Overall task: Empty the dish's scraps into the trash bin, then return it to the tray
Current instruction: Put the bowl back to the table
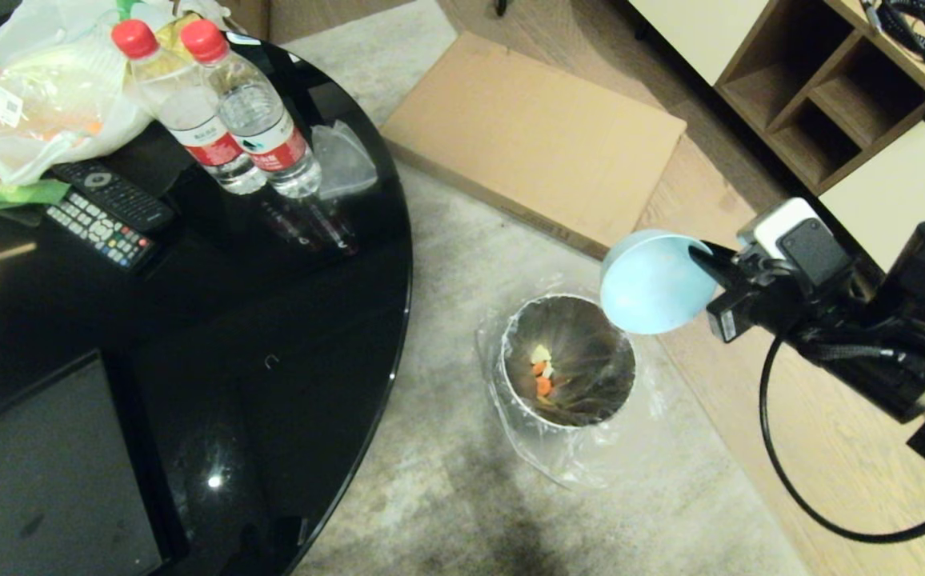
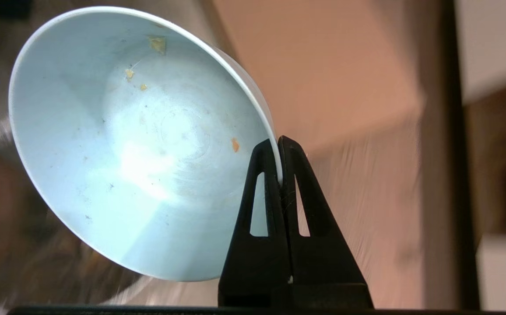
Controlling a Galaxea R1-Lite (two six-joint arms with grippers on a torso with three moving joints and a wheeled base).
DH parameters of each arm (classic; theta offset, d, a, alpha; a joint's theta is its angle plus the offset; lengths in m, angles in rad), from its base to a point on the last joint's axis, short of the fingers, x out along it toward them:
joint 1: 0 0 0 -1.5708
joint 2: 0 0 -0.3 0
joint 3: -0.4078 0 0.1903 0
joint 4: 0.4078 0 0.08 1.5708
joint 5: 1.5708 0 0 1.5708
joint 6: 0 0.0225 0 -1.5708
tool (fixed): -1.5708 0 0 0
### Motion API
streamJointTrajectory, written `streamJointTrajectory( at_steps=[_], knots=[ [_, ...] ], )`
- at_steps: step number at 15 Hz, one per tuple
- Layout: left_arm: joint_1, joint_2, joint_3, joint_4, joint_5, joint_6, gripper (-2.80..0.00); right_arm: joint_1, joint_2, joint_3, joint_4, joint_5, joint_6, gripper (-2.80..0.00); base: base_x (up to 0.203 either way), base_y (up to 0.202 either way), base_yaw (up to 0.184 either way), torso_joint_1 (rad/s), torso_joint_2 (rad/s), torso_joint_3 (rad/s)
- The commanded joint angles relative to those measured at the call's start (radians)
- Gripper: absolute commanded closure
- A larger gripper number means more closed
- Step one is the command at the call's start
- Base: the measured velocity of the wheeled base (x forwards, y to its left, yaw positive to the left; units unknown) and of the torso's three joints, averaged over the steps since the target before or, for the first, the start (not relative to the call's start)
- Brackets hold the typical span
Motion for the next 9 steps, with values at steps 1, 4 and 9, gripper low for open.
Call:
streamJointTrajectory(
  at_steps=[1, 4, 9],
  knots=[
    [0.000, 0.000, 0.000, 0.000, 0.000, 0.000, 0.00, -0.072, -0.053, 0.018, 0.121, -0.021, 0.132, 0.00, 0.000, 0.000, 0.000, 0.000, 0.00, 0.000],
    [0.000, 0.000, 0.000, 0.000, 0.000, 0.000, 0.00, -0.174, -0.123, 0.079, 0.216, -0.027, 0.270, 0.00, 0.000, 0.000, 0.000, 0.000, 0.00, 0.000],
    [0.000, 0.000, 0.000, 0.000, 0.000, 0.000, 0.00, -0.306, -0.308, 0.224, 0.312, -0.036, 0.421, 0.00, 0.000, 0.000, 0.000, 0.000, 0.00, 0.000]
  ],
)
